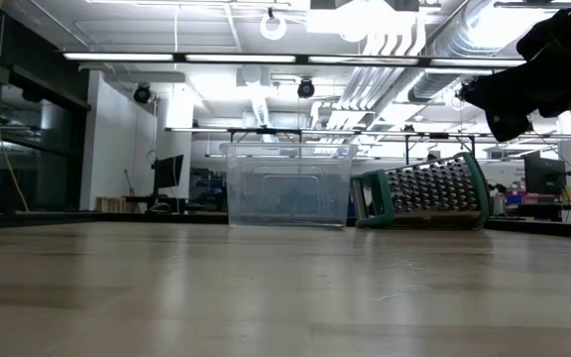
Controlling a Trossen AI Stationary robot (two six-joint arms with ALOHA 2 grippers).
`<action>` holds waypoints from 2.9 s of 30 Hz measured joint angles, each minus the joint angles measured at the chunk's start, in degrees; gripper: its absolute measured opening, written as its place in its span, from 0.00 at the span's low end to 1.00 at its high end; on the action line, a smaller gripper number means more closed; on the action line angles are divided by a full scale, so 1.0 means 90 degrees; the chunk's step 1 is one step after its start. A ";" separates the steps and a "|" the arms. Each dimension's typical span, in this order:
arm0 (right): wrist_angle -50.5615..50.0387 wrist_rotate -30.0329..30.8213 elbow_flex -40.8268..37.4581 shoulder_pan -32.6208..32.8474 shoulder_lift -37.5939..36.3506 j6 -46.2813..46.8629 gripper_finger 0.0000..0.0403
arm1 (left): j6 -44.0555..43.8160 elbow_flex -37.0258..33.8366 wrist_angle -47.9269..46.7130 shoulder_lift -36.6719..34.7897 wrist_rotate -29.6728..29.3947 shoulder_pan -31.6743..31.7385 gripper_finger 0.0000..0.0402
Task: Pick & Place Kitchen Items
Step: Put the brown serving spoon into the bottom left transparent bin
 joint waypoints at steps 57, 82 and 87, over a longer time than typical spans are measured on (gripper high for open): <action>0.0001 0.0004 0.0001 0.0000 0.0000 -0.0001 0.29 | -0.9960 -0.4280 -0.2410 -0.0644 -0.3111 -0.5771 0.21; 0.0001 0.0000 0.0001 0.0001 0.0000 0.0000 0.29 | -0.7945 -0.4855 -0.0720 -0.0557 -0.3144 -0.5252 0.21; 0.0001 0.0000 0.0001 0.0002 0.0000 0.0001 0.29 | -0.7656 -0.4855 -0.0752 -0.0546 -0.2953 -0.5115 0.21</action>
